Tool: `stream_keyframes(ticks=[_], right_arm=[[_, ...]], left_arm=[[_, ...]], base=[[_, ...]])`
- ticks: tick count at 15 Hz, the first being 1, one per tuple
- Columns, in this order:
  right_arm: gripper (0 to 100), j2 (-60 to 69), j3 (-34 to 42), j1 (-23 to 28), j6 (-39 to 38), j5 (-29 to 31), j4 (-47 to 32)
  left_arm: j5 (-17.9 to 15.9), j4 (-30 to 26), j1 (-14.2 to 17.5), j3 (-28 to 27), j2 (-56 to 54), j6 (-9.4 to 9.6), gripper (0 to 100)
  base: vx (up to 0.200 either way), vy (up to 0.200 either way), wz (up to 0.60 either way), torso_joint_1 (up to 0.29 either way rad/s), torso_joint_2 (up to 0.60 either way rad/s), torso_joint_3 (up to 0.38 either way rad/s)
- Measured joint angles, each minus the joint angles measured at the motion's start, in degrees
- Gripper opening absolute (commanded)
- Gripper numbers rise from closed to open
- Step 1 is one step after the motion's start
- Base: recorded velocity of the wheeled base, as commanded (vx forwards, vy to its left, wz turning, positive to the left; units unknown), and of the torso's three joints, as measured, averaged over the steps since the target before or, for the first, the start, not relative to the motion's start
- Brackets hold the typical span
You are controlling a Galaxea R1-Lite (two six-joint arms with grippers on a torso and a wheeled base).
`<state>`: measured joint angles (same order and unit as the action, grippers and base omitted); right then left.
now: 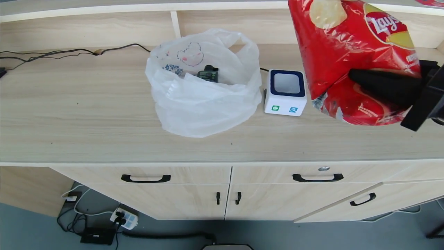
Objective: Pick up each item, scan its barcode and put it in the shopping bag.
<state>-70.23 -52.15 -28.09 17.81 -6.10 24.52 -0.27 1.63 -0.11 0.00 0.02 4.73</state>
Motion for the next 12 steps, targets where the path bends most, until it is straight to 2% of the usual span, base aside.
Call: stream_keyframes(ticks=[3,5,12], right_arm=[[0,-6.62,-3.79,8.25,11.23,-12.68,2.15],[0,-10.5,-5.23,11.86,17.96,-18.75,6.49],[0,-20.98,-14.77,14.31,28.48,-25.78,10.06]], left_arm=[[0.0,0.09,0.11,0.0,-0.02,0.0,100],[-0.02,0.02,0.0,0.0,0.0,0.05,100],[0.0,0.02,0.01,0.0,-0.02,-0.05,100]], base=[[0.0,0.0,0.0,0.0,0.0,0.0],[0.0,0.0,0.0,0.0,0.0,0.0],[0.0,0.0,0.0,0.0,0.0,0.0]])
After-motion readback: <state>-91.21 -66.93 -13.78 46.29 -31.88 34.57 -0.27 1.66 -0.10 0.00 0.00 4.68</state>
